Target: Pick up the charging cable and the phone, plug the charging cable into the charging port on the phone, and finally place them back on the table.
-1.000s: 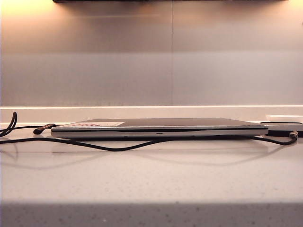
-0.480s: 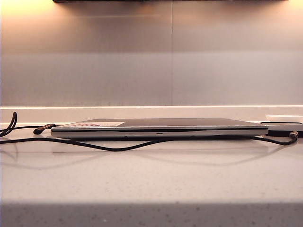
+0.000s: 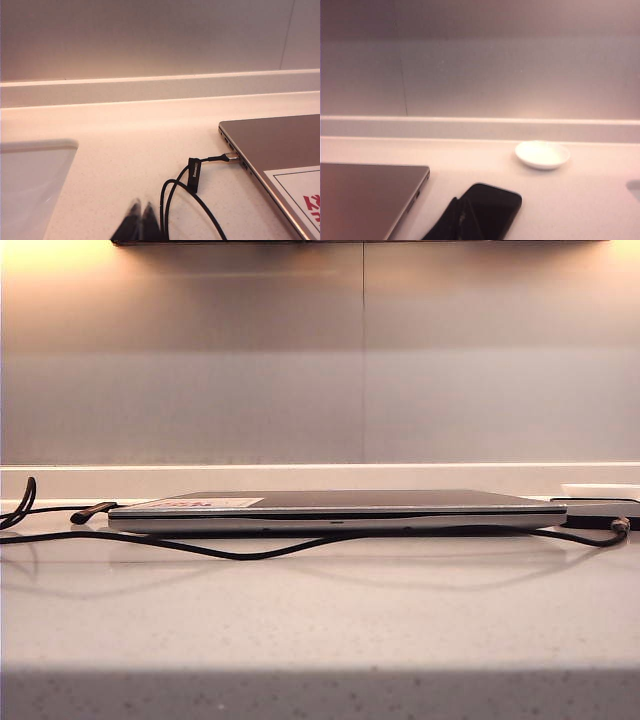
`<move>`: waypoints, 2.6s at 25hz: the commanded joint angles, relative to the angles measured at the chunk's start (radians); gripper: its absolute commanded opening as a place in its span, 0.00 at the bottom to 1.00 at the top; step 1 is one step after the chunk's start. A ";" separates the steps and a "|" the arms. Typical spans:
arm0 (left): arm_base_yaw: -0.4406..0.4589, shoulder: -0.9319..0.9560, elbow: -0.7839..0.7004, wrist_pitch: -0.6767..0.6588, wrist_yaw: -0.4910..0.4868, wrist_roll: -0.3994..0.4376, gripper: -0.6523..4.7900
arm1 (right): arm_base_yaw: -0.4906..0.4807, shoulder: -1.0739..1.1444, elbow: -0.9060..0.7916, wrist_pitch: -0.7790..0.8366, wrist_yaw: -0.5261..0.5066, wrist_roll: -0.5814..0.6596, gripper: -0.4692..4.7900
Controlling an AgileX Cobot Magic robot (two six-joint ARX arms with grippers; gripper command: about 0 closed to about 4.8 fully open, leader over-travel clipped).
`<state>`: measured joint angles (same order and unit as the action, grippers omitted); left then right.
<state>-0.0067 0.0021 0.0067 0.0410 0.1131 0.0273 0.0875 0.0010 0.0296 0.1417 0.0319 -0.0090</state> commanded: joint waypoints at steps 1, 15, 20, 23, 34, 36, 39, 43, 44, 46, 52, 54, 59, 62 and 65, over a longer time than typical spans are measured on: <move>0.001 0.000 0.002 0.013 0.003 -0.001 0.11 | -0.024 -0.002 -0.029 0.006 -0.008 -0.003 0.08; 0.001 0.000 0.002 0.013 0.003 -0.001 0.11 | -0.093 -0.002 -0.028 -0.032 -0.048 -0.003 0.08; 0.001 0.000 0.002 0.013 0.003 -0.001 0.11 | -0.092 -0.002 -0.028 -0.032 0.022 -0.003 0.08; 0.001 0.000 0.002 0.013 0.003 -0.001 0.11 | -0.092 -0.002 -0.028 -0.033 0.015 -0.003 0.08; 0.001 0.000 0.002 0.013 0.003 -0.001 0.11 | -0.093 -0.002 -0.028 -0.033 0.016 -0.003 0.08; 0.001 0.000 0.002 0.013 0.003 -0.001 0.11 | -0.093 -0.002 -0.028 -0.033 0.016 -0.003 0.08; 0.001 0.000 0.002 0.013 0.004 -0.001 0.11 | -0.093 -0.002 -0.028 -0.033 0.016 -0.003 0.08; 0.001 0.000 0.002 0.013 0.004 -0.001 0.11 | -0.093 -0.002 -0.028 -0.034 0.016 -0.003 0.08; 0.001 0.000 0.002 0.013 0.004 -0.001 0.11 | -0.093 -0.002 -0.028 -0.033 0.016 -0.003 0.08; 0.001 0.000 0.002 0.013 0.004 -0.001 0.11 | -0.093 -0.002 -0.028 -0.033 0.016 -0.003 0.08; 0.001 0.000 0.002 0.013 0.004 -0.001 0.11 | -0.093 -0.002 -0.028 -0.034 0.016 -0.003 0.08; 0.001 0.000 0.002 0.013 0.004 -0.001 0.11 | -0.093 -0.002 -0.028 -0.033 0.016 -0.003 0.08; 0.001 0.000 0.002 0.013 0.003 -0.001 0.11 | -0.093 -0.002 -0.028 -0.033 0.016 -0.003 0.08; 0.001 0.000 0.002 0.013 0.003 -0.001 0.11 | -0.093 -0.002 -0.028 -0.033 0.016 -0.003 0.08; 0.001 0.000 0.002 0.013 0.003 -0.001 0.11 | -0.093 -0.002 -0.028 -0.034 0.016 -0.003 0.08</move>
<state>-0.0067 0.0017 0.0067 0.0410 0.1131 0.0273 -0.0067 0.0010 0.0059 0.0902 0.0483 -0.0093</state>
